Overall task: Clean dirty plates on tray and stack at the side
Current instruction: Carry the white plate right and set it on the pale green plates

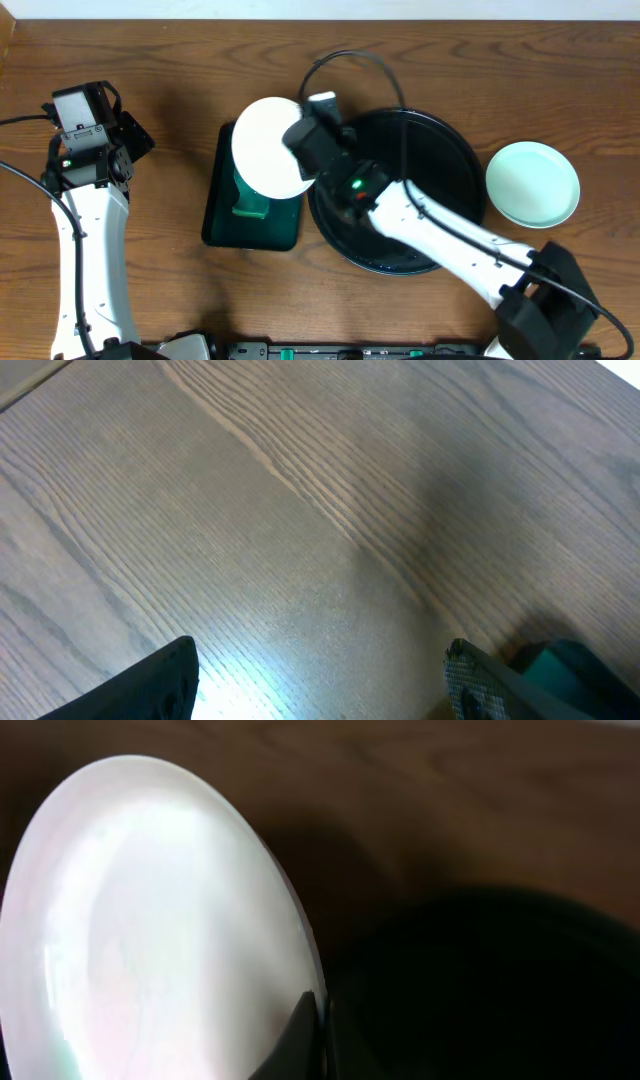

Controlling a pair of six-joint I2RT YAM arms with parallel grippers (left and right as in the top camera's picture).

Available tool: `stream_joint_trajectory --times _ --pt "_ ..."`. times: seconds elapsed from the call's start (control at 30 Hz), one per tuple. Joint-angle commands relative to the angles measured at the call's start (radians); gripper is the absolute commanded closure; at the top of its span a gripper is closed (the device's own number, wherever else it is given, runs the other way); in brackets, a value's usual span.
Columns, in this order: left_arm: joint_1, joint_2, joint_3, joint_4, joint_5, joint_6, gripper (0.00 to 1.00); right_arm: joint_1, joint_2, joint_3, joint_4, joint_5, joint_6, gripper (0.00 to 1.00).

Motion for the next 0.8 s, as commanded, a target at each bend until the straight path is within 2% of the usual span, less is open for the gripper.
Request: stream_joint_trajectory --times 0.0,0.33,0.5,0.77 --pt "0.003 -0.007 0.012 -0.002 -0.013 -0.001 0.21 -0.076 -0.108 0.013 -0.063 -0.103 0.056 0.99" --pt "0.003 -0.007 0.012 -0.002 -0.013 -0.001 0.21 -0.384 -0.25 0.013 -0.269 -0.107 0.079 0.99" --pt "0.003 -0.007 0.012 -0.002 -0.013 -0.001 0.21 -0.659 -0.251 0.013 -0.398 -0.202 0.084 0.99" --pt "0.003 -0.007 0.012 -0.002 -0.013 -0.001 0.21 -0.985 -0.234 0.001 -0.526 -0.203 0.085 0.99"
